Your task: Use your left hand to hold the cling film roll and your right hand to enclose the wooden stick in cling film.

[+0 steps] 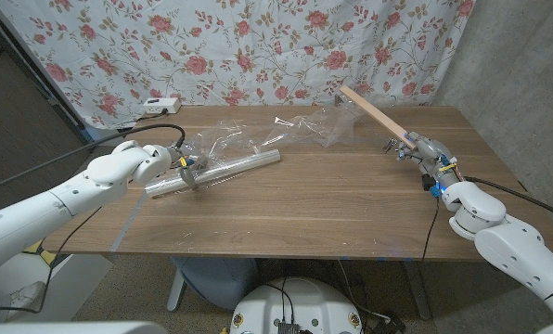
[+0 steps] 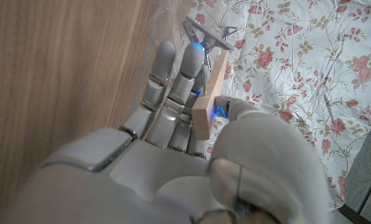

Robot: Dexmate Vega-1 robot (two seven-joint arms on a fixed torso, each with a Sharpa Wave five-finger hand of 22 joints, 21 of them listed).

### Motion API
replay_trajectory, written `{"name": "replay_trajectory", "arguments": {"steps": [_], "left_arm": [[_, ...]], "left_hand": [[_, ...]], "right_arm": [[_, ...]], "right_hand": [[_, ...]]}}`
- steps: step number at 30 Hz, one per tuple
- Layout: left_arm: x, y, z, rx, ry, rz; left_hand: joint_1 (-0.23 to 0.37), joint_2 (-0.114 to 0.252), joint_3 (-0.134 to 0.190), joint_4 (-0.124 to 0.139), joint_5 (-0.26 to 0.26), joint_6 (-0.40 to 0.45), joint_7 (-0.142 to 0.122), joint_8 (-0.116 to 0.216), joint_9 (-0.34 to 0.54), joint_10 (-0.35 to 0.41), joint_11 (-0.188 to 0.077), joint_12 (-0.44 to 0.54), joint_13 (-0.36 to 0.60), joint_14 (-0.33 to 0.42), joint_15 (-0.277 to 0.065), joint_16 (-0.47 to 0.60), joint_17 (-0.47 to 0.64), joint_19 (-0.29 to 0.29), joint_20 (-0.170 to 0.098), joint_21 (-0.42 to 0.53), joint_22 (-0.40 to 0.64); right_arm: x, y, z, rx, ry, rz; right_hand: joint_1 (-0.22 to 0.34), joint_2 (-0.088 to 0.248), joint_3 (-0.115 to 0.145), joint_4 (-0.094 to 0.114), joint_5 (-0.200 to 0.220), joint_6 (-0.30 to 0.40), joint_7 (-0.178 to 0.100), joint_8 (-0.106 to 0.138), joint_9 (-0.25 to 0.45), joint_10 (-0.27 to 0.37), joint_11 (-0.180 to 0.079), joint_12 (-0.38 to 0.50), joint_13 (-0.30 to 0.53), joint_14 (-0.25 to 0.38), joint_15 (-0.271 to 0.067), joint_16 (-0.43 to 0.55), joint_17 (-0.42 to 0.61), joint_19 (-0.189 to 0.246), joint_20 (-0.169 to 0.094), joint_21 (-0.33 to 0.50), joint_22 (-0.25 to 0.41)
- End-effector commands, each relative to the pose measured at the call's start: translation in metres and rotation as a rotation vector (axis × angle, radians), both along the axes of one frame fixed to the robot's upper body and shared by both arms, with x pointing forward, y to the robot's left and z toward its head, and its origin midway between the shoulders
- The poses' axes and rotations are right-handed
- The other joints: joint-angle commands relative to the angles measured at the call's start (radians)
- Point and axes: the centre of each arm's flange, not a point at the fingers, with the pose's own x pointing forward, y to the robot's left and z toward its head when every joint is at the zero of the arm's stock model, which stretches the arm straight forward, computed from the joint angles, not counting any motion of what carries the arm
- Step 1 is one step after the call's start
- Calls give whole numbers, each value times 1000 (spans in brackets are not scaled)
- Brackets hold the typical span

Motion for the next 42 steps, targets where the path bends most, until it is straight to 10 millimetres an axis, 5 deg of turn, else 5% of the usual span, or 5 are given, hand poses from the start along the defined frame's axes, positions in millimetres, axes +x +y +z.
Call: {"name": "replay_trajectory", "arguments": {"steps": [1,5,22,34,42], "left_arm": [[-3,2,-6,-215,-17,-70],[-11,4,-1,-344,-76,-159],[-30,-1,19,-824,-30,-263],[-37,0,25,-902,-98,-283],[-41,-2,31,-1001,-79,-323]], "left_hand": [[190,188,0,4,12,49,-50,76,121,41,-43,2,174,55,-69,12,177,-29,-17,34,1],[190,195,4,5,15,27,-49,114,179,26,-41,-2,191,35,-69,4,201,-49,-17,56,-4],[201,188,27,-5,18,49,-38,122,150,32,-20,-8,205,37,-70,0,237,-39,-28,94,-22],[188,150,88,0,94,94,-27,119,100,51,-12,-28,202,64,-69,-19,238,-24,-26,106,-40],[161,132,107,10,129,96,-51,125,101,60,-29,-20,222,85,-68,-20,251,-36,-27,107,-40]], "right_arm": [[-3,0,2,8,-9,-12],[-4,0,3,11,-11,-17],[-2,2,4,38,-23,-30],[-7,-3,2,55,-29,-46],[-6,-3,3,62,-41,-46]], "right_hand": [[3,16,289,-154,4,118,-122,6,3,71,-70,7,21,1,-8,-1,3,-4,-52,2,3],[3,16,288,-154,4,118,-122,7,3,73,-70,6,19,0,-8,-3,2,-6,-53,1,3],[4,16,287,-154,2,120,-123,6,1,72,-71,6,19,-1,-8,-3,1,-7,-51,1,3],[3,16,288,-153,1,119,-122,5,-2,75,-70,4,16,1,-8,-1,3,-6,-50,0,3],[3,17,288,-153,1,118,-125,4,-2,74,-70,1,13,-2,-8,-2,2,-6,-51,0,3]]}}
